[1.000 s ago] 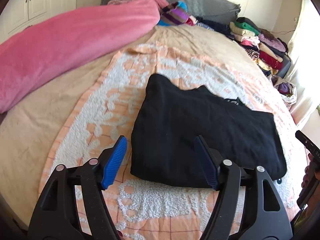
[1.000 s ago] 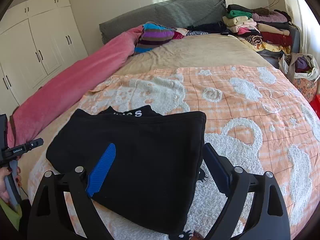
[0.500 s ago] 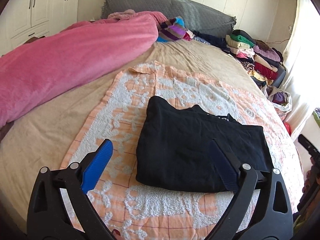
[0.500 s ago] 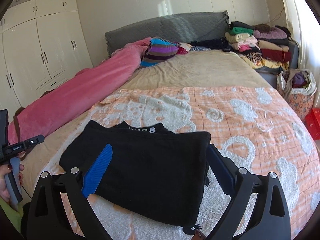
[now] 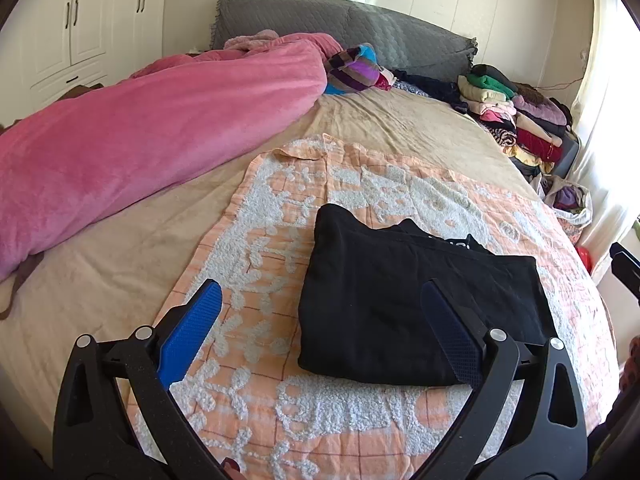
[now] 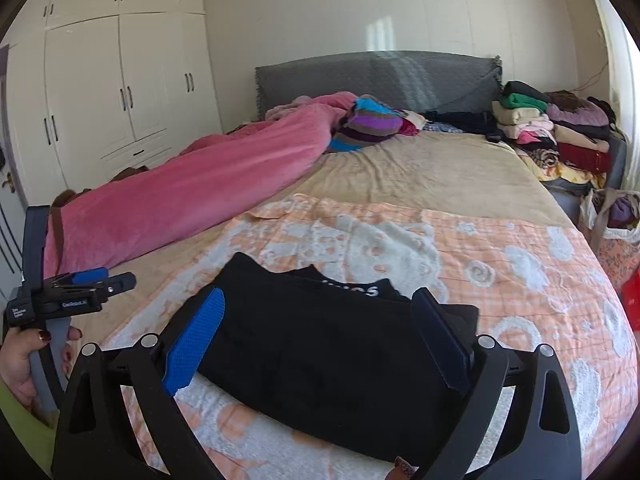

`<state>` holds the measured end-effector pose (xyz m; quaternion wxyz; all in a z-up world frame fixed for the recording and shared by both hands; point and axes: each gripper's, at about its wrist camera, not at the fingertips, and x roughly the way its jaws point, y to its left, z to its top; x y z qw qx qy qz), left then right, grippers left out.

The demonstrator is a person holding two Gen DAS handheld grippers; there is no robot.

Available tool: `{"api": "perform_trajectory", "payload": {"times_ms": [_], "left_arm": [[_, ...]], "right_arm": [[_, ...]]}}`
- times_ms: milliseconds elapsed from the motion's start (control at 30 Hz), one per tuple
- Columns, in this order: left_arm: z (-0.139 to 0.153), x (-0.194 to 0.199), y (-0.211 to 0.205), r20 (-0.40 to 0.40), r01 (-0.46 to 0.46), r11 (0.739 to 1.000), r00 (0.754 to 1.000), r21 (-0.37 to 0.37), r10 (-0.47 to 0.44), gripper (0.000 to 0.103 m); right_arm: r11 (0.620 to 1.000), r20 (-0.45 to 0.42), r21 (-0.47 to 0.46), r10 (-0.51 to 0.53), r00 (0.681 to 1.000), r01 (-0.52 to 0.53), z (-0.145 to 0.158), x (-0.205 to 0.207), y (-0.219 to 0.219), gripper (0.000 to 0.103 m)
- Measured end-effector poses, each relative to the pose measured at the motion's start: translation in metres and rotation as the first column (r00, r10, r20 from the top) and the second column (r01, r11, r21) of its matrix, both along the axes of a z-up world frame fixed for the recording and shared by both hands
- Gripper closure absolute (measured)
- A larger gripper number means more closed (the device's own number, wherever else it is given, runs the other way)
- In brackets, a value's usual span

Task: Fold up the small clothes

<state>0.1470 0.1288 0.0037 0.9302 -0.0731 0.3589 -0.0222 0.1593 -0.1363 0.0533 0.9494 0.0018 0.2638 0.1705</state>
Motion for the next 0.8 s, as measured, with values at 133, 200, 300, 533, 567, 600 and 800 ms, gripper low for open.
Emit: {"api": "perform_trajectory", "payload": {"times_ms": [133,200,300,533,567,600,800], "left_arm": [[-0.005,0.002,0.007,-0.010,-0.020,1.000,1.000,0.008,0.020,0.010],[-0.010,0.003,0.011,-0.019,-0.032,0.999,0.999,0.017,0.032,0.010],[-0.016,0.005,0.021,-0.030,-0.052,0.999,0.998,0.008,0.052,0.010],[-0.029,0.012,0.038,-0.053,-0.081,0.996,0.995,-0.026,0.079,0.010],[-0.030,0.013,0.039,-0.051,-0.085,0.996,0.995,-0.027,0.083,0.010],[-0.031,0.014,0.039,-0.047,-0.087,0.996,0.995,-0.021,0.086,0.010],[-0.035,0.020,0.040,-0.048,-0.084,0.996,0.995,-0.022,0.083,0.010]], "right_arm": [[0.999,-0.023,-0.016,0.042,0.999,-0.042,-0.007,0.008,0.027,0.009],[0.998,-0.037,-0.022,0.056,0.998,-0.056,-0.012,0.011,0.038,0.009],[0.996,-0.057,-0.036,0.076,0.995,-0.079,-0.023,0.015,0.052,0.009],[0.988,-0.103,-0.092,0.116,0.988,-0.125,-0.051,0.020,0.085,0.009],[0.987,-0.111,-0.096,0.121,0.986,-0.132,-0.055,0.022,0.089,0.009],[0.985,-0.116,-0.099,0.128,0.985,-0.139,-0.058,0.022,0.093,0.009],[0.975,-0.152,-0.133,0.156,0.976,-0.177,-0.082,0.024,0.117,0.009]]}}
